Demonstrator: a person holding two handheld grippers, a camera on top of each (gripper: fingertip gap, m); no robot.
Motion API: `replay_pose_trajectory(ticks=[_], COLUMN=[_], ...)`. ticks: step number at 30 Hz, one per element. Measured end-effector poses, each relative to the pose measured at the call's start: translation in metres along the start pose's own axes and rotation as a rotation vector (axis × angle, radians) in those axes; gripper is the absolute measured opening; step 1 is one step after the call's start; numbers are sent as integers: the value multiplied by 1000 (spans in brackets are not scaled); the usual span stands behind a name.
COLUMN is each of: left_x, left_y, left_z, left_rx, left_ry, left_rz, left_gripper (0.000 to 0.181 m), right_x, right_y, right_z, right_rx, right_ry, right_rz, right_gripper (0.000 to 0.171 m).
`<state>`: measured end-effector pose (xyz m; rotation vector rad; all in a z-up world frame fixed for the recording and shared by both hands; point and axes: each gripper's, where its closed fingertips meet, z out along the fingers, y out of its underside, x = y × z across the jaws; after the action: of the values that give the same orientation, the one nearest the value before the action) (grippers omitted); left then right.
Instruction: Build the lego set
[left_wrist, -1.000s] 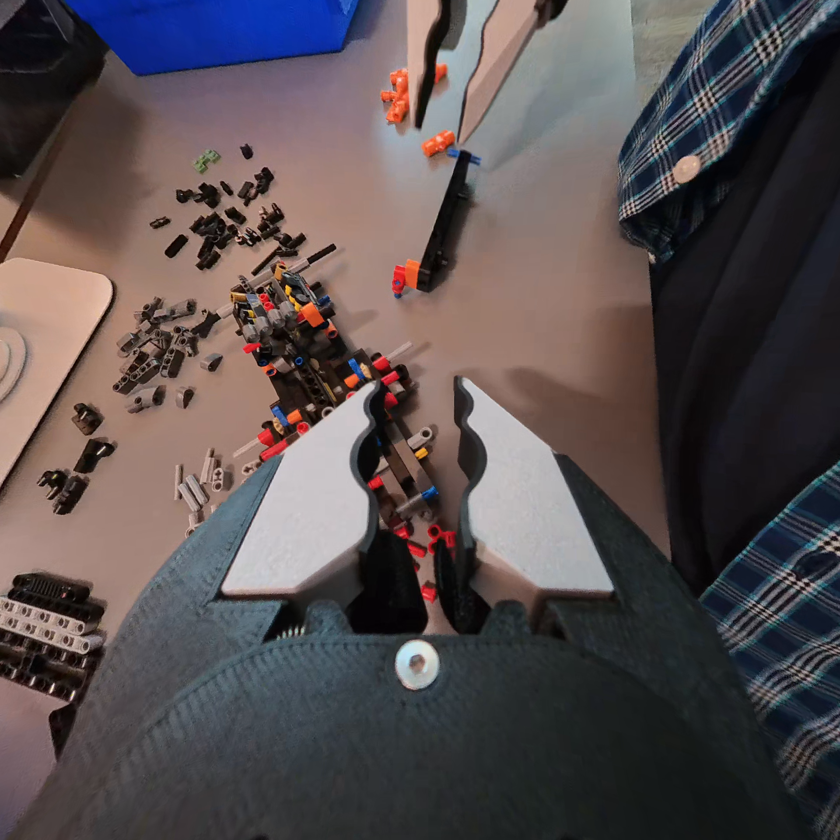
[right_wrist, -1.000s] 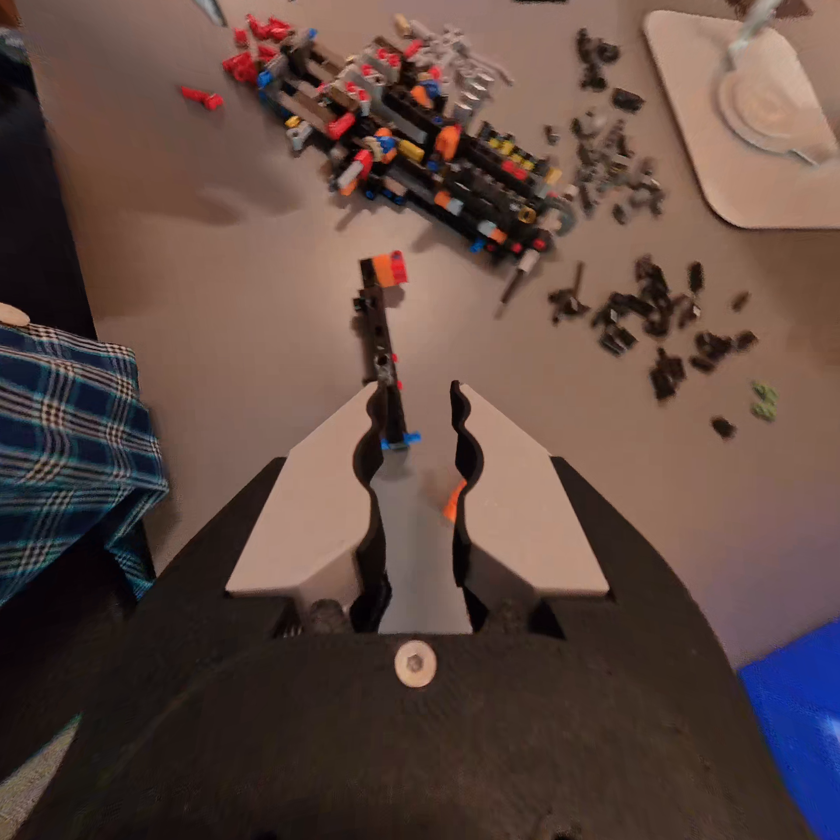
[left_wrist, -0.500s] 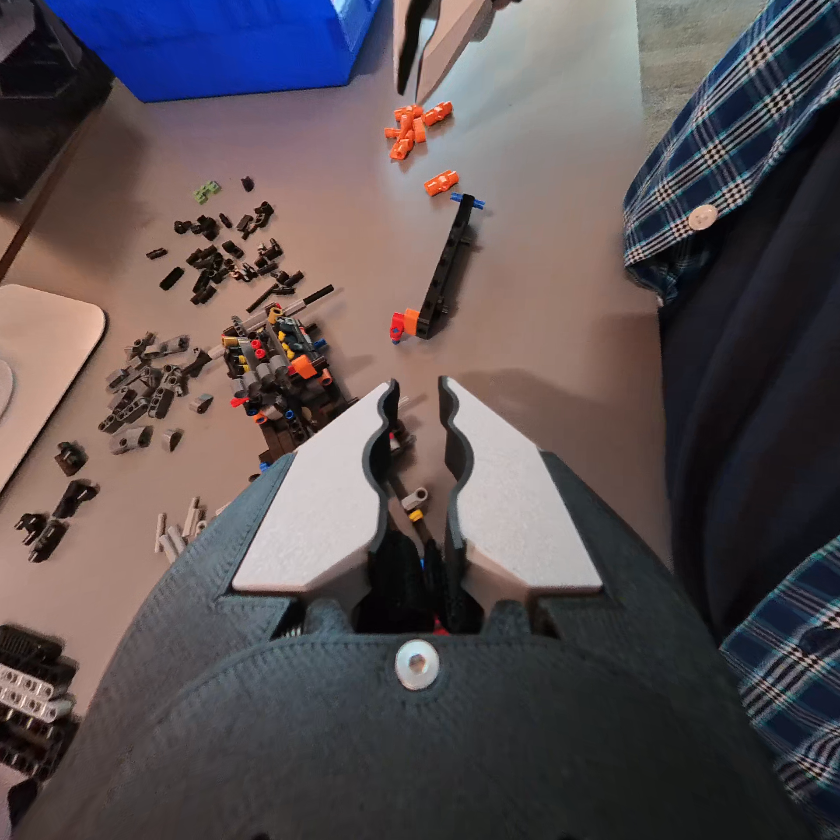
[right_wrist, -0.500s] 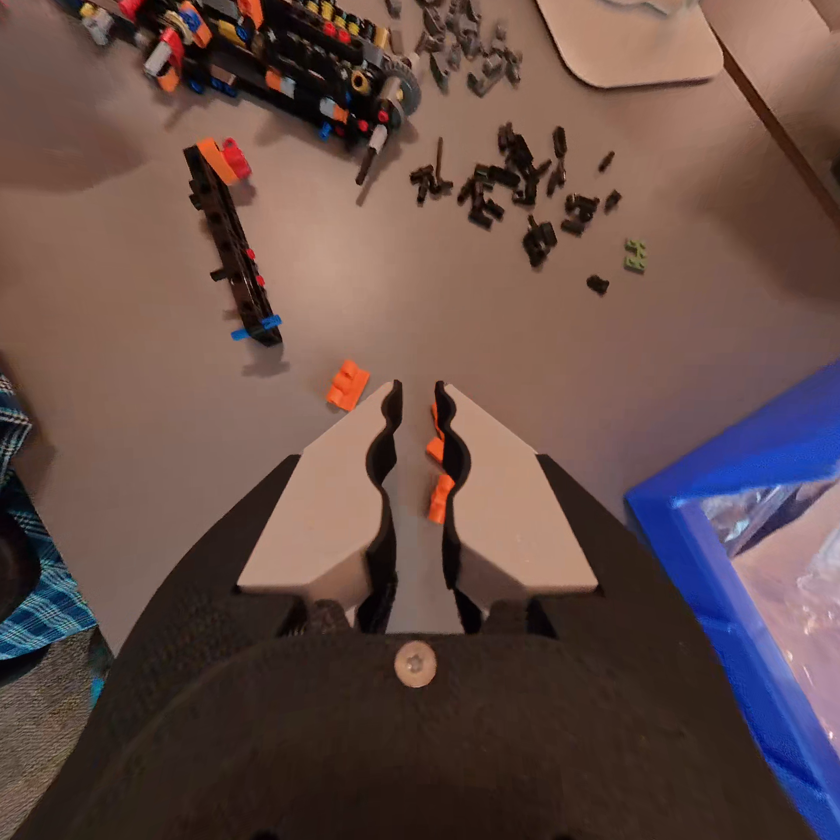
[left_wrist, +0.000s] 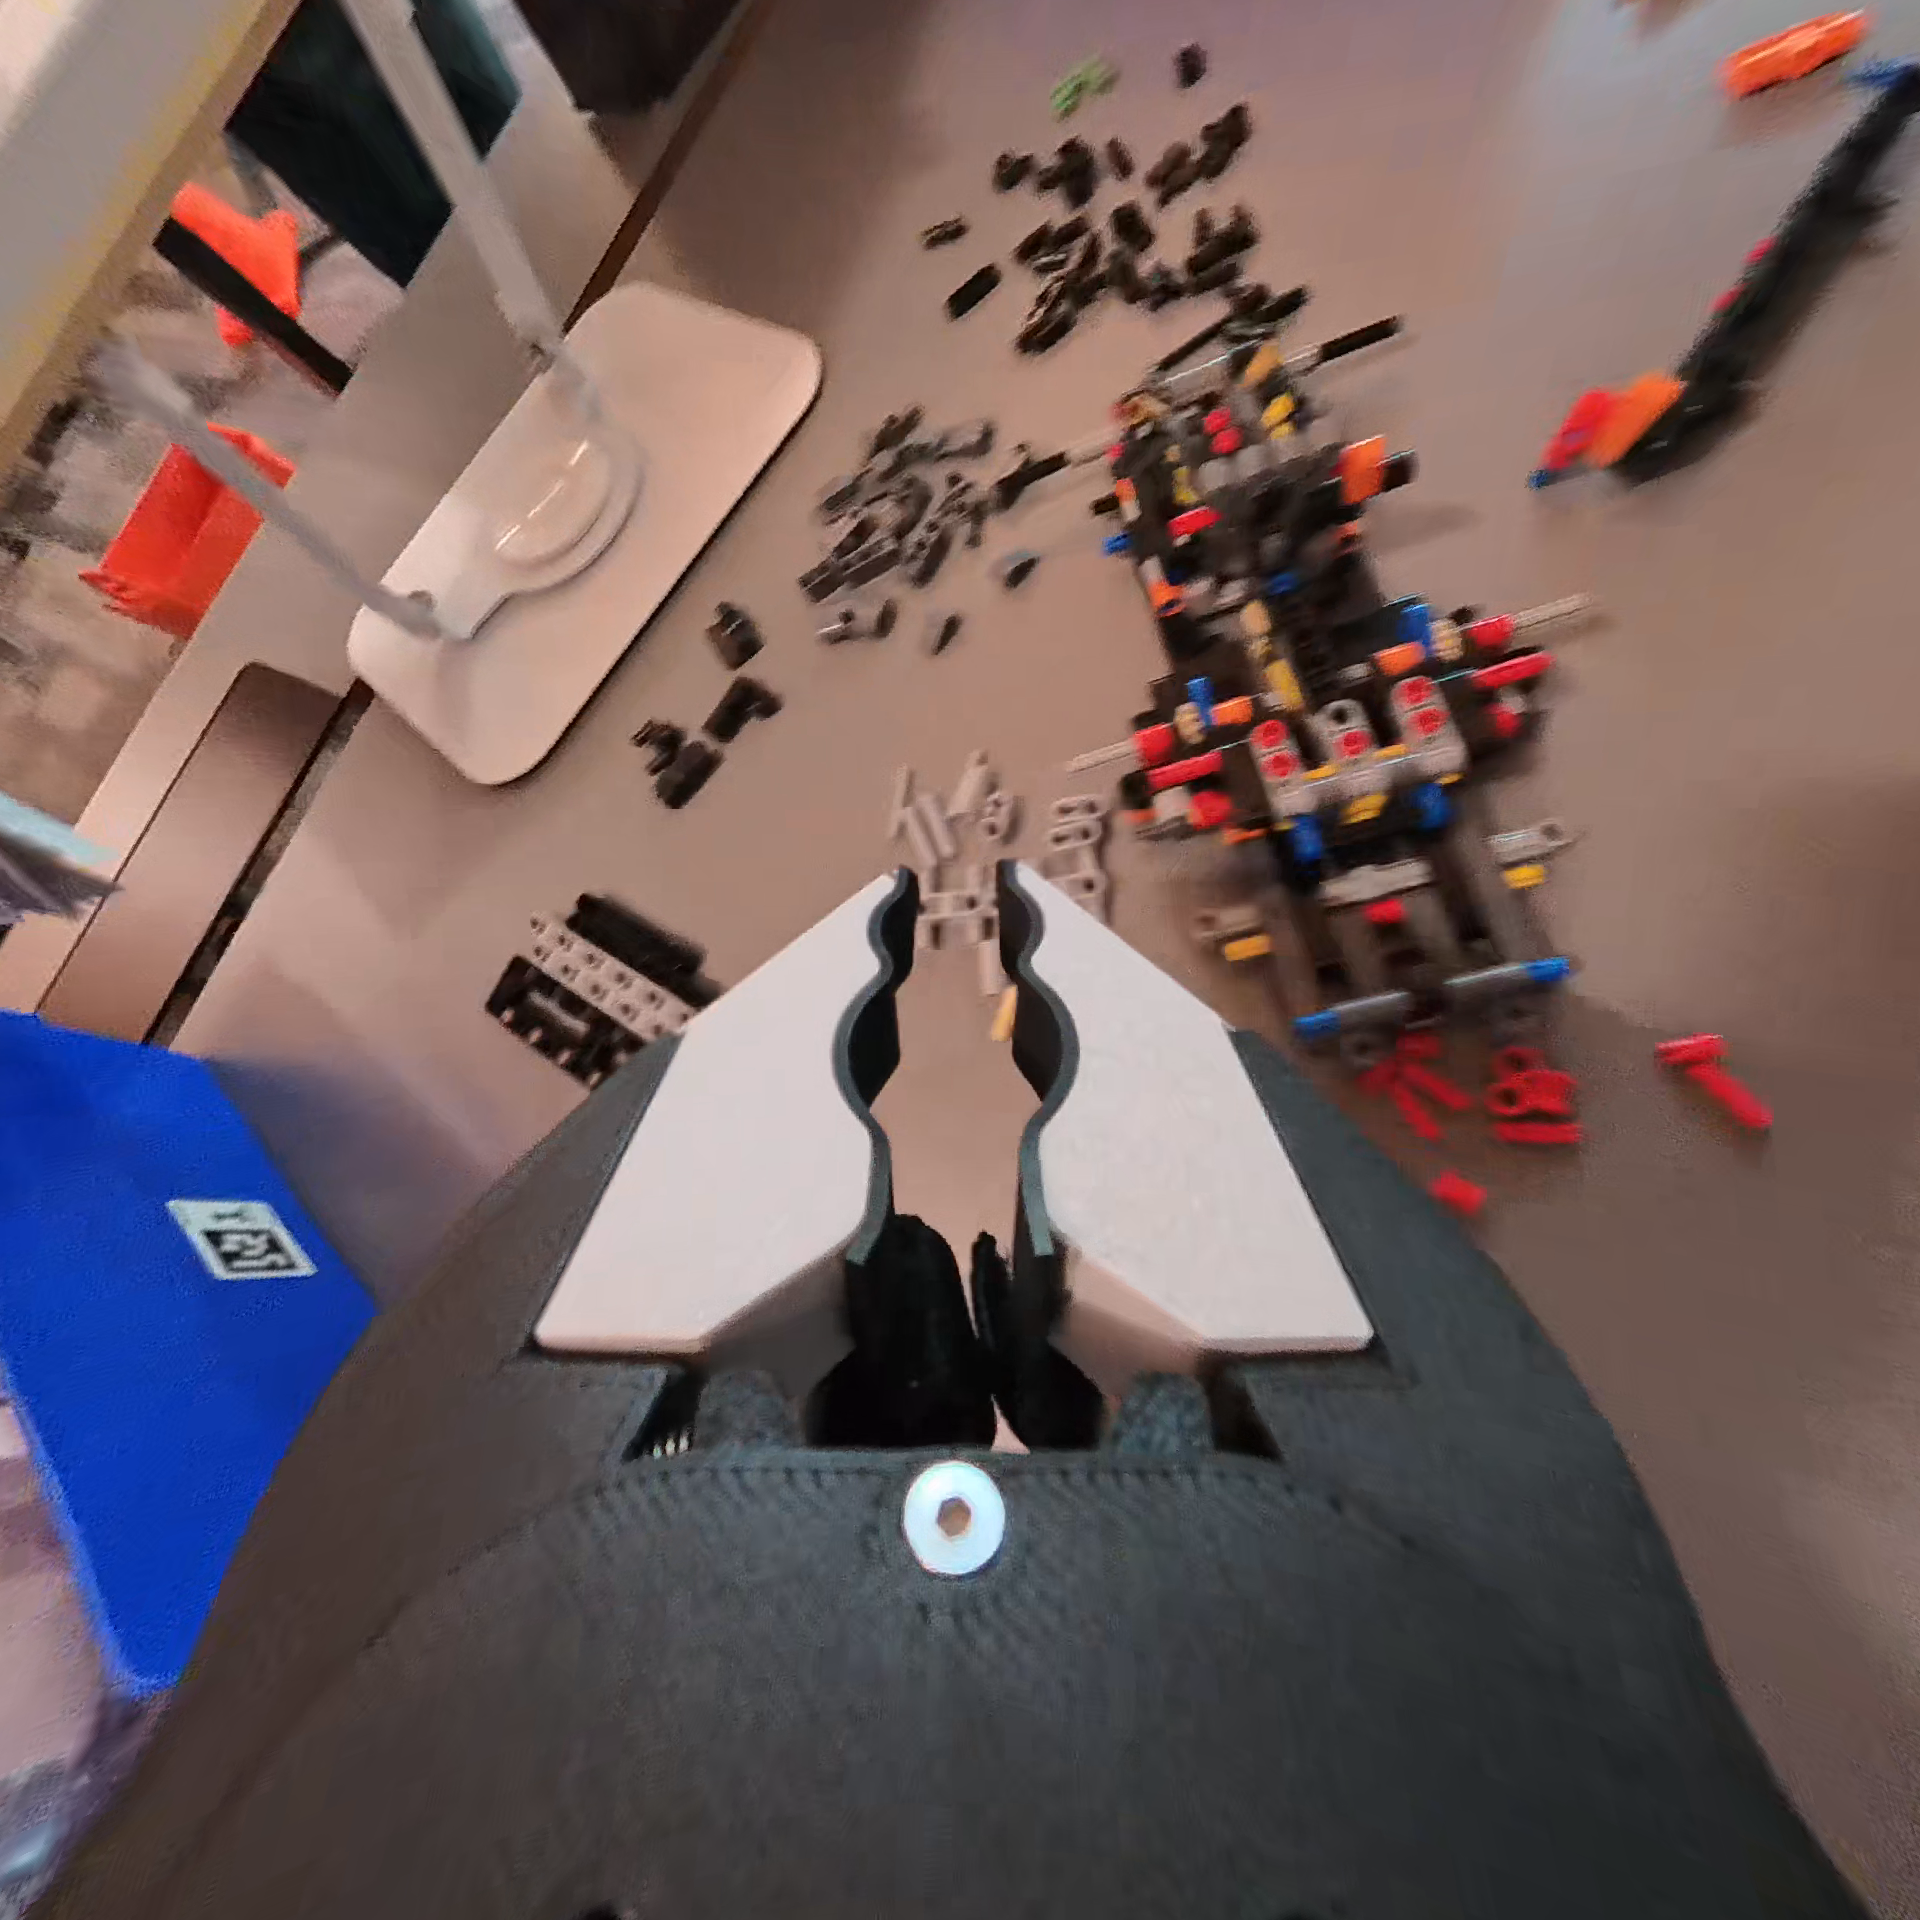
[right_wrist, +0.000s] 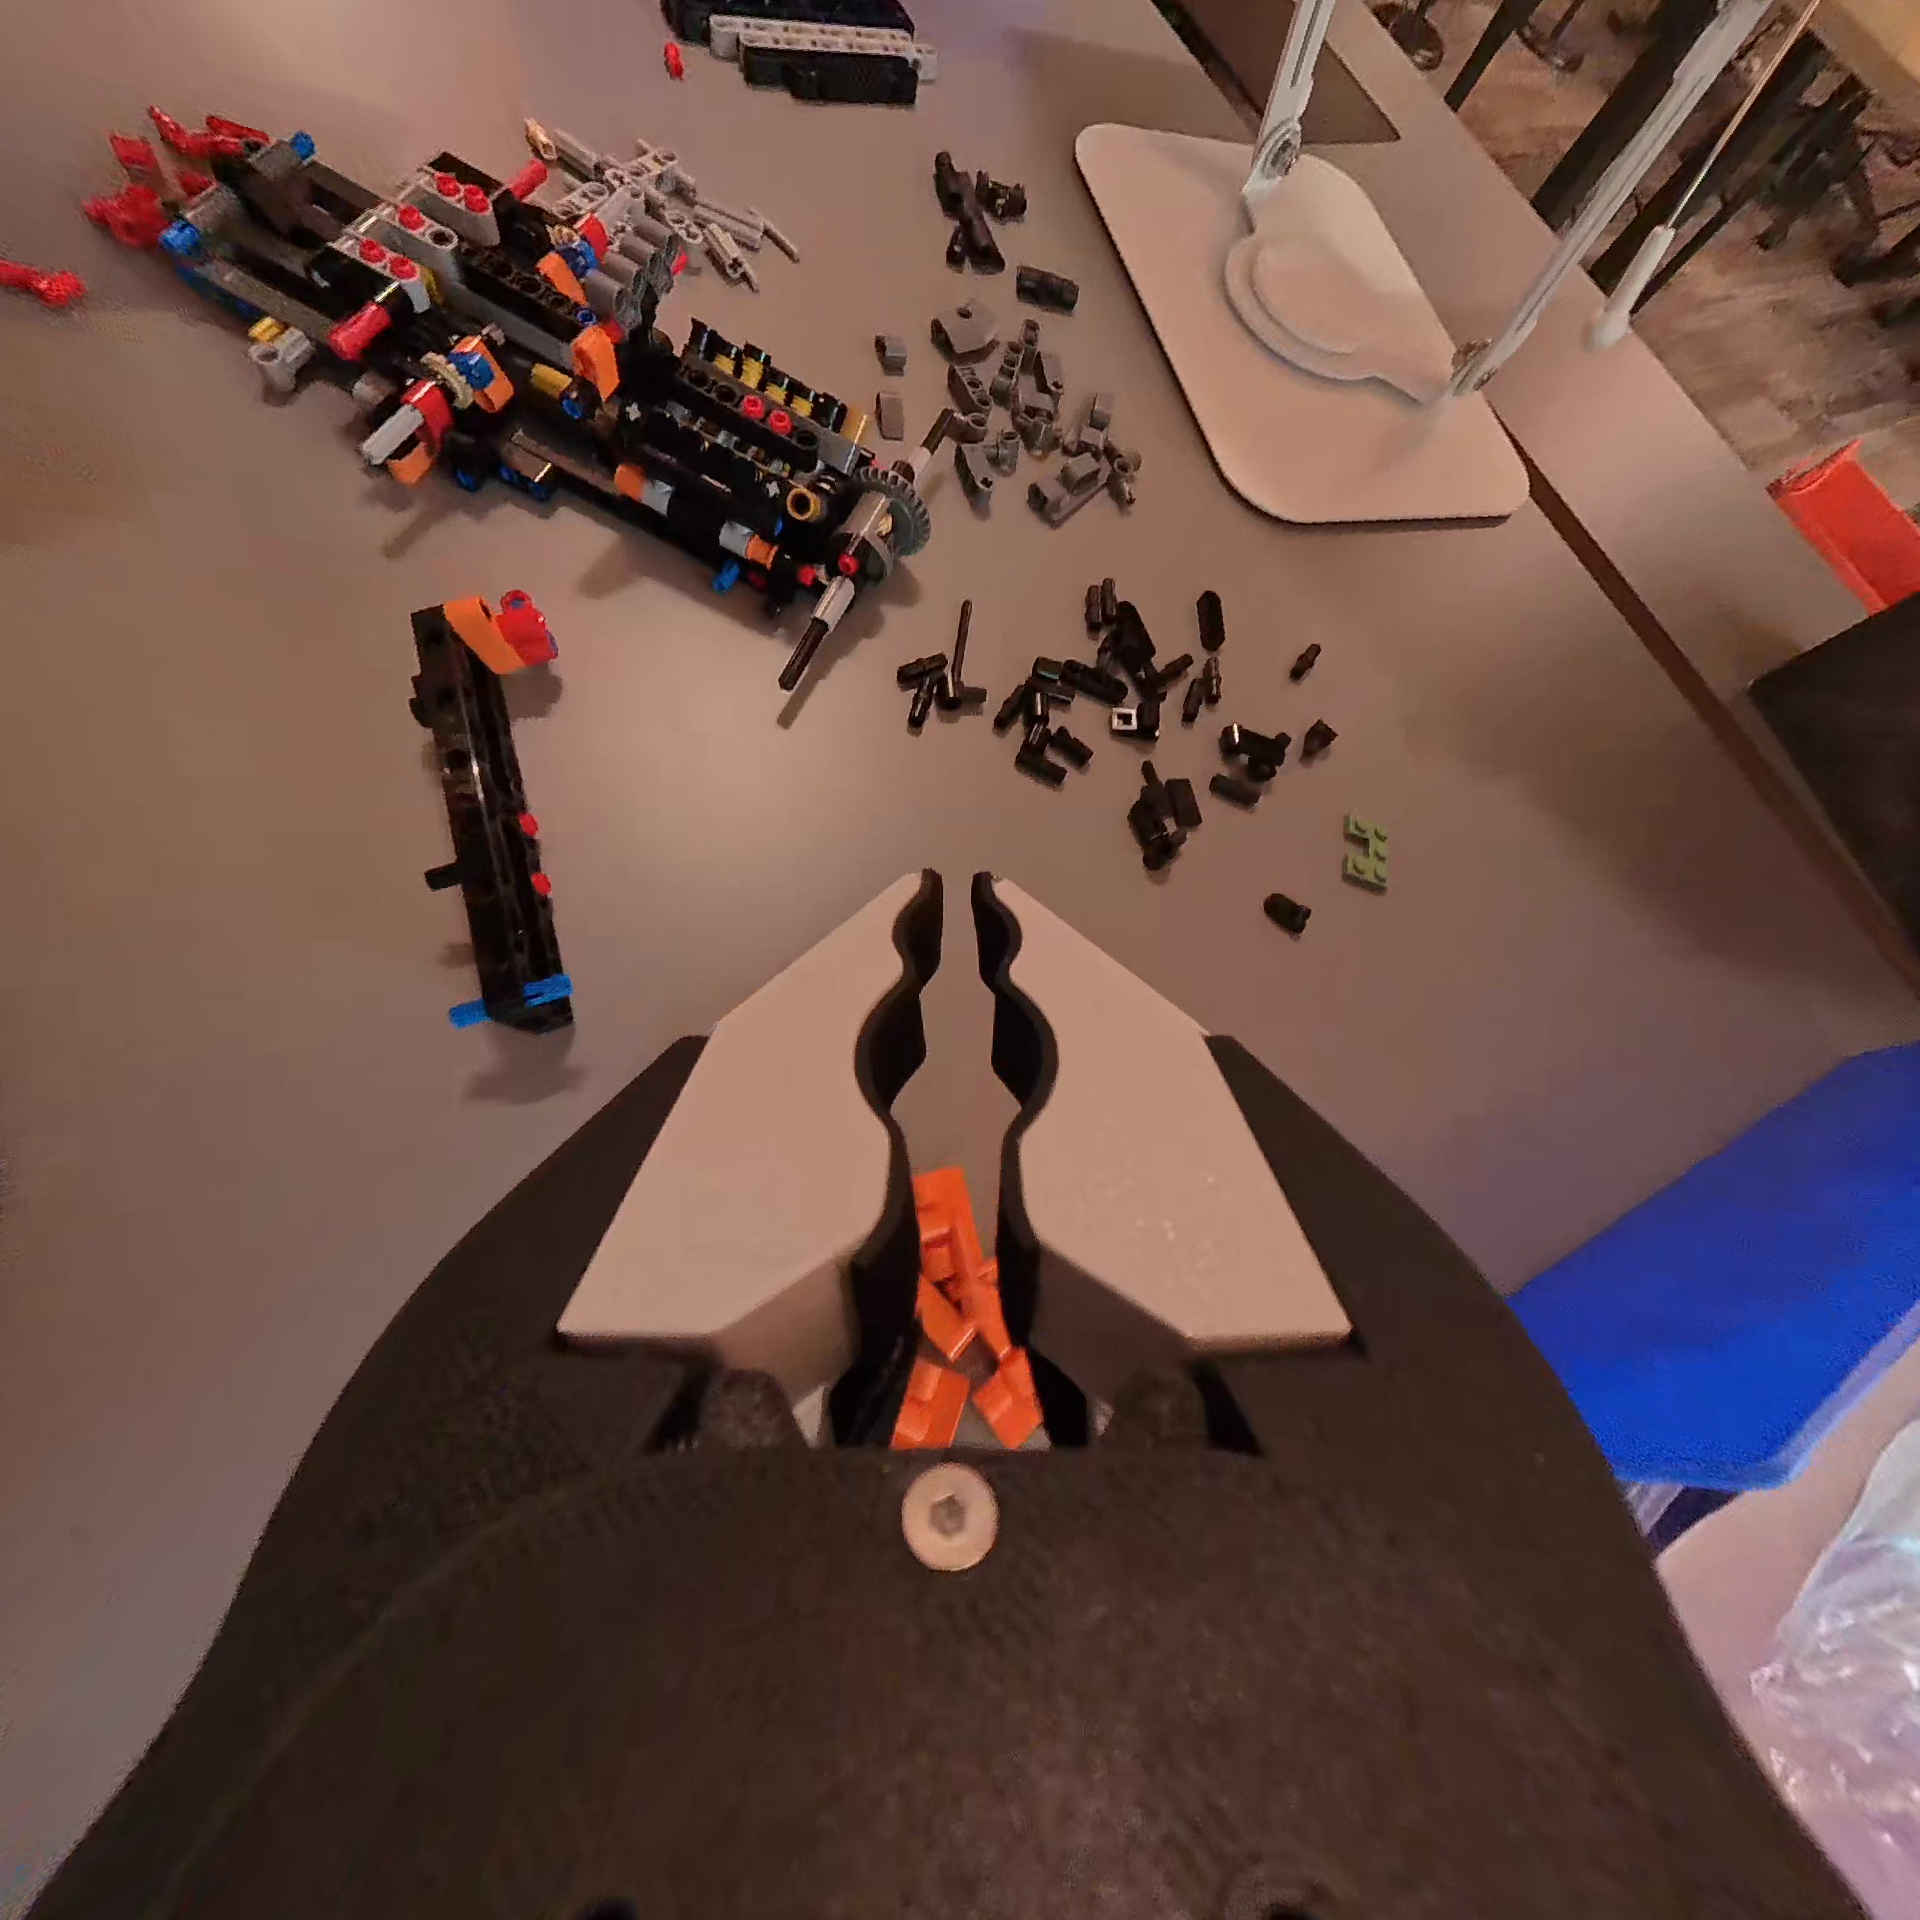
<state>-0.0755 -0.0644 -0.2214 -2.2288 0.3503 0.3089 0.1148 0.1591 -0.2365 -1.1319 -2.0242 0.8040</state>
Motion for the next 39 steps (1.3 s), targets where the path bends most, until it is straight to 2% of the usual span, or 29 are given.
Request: replay_pose_trajectory(ticks=[7,13,22,31,39], left_x=[-64,-89,-91,-89,-101], left_y=[18,16,20,16,16], left_z=[24,41,71,84,96], left_rx=[-60,-54,-71,-58,-78], left_ry=[-47,-38,39,65,85], left_rz=[-10,5,53,66,83], left_gripper=[24,26,23,13,18], right_x=[3,10,15,20,23], right_y=[-8,-21,-30,-20,-17], right_z=[19,34,48,36,28], right_rx=[44,81,81,53,47], right_ry=[-20,-37,-48,-31,-3], right_rz=[-2,2,-9,26,31], right_gripper=[4,4,3,10,10])
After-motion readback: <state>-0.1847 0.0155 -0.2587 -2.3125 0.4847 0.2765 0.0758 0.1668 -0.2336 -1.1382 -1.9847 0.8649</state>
